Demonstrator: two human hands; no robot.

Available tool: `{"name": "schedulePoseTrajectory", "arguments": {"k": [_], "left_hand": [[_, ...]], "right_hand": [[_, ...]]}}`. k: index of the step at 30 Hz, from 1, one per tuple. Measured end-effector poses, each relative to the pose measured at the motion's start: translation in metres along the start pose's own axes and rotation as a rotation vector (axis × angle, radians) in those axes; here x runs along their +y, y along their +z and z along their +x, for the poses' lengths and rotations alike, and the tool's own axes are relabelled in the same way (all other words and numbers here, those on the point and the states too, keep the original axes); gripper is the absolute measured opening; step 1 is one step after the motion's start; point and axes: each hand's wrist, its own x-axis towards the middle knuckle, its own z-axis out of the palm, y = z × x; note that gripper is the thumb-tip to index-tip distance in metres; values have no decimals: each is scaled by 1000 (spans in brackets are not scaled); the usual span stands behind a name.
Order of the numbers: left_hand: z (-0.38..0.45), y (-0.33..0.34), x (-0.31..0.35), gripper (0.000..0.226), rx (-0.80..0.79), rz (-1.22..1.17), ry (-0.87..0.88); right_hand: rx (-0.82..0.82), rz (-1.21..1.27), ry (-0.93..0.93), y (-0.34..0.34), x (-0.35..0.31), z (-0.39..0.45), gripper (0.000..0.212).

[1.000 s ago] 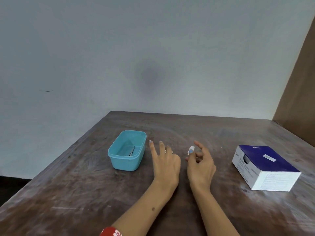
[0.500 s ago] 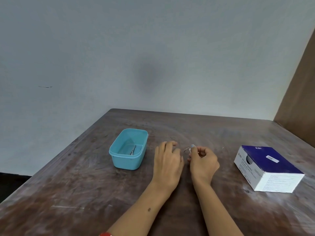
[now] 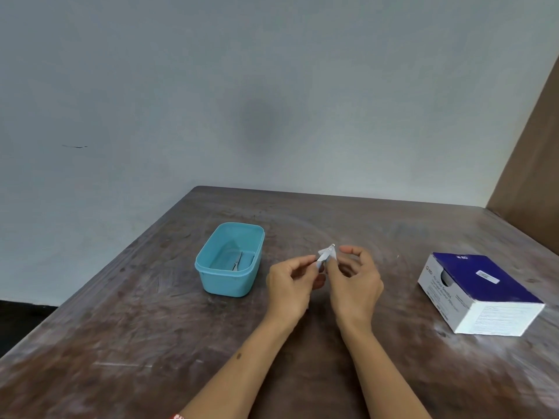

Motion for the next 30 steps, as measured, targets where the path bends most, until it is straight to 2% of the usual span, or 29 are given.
{"name": "schedulePoseTrajectory", "arguments": {"k": [8,16,22,27,30], "left_hand": [[4,-2,0,21,19,-182,-103],[4,-4,0,22,-24,-147,-120],[-2,-1,4,19,-134,-115,-189],[3,-5,3,19,-56,-167,-193],[3,-6,4,20,-80,-170,-222]], "right_hand": [[-95,48,-65,0,-5,-9,27],[-148,9,-44,0,1,-6,27],[-47,16,-59,-3,-2,-4,26],[-160,-40,-2,0,1,-6,30],[-139,-15,-3,-1,0,-5,33]]}}
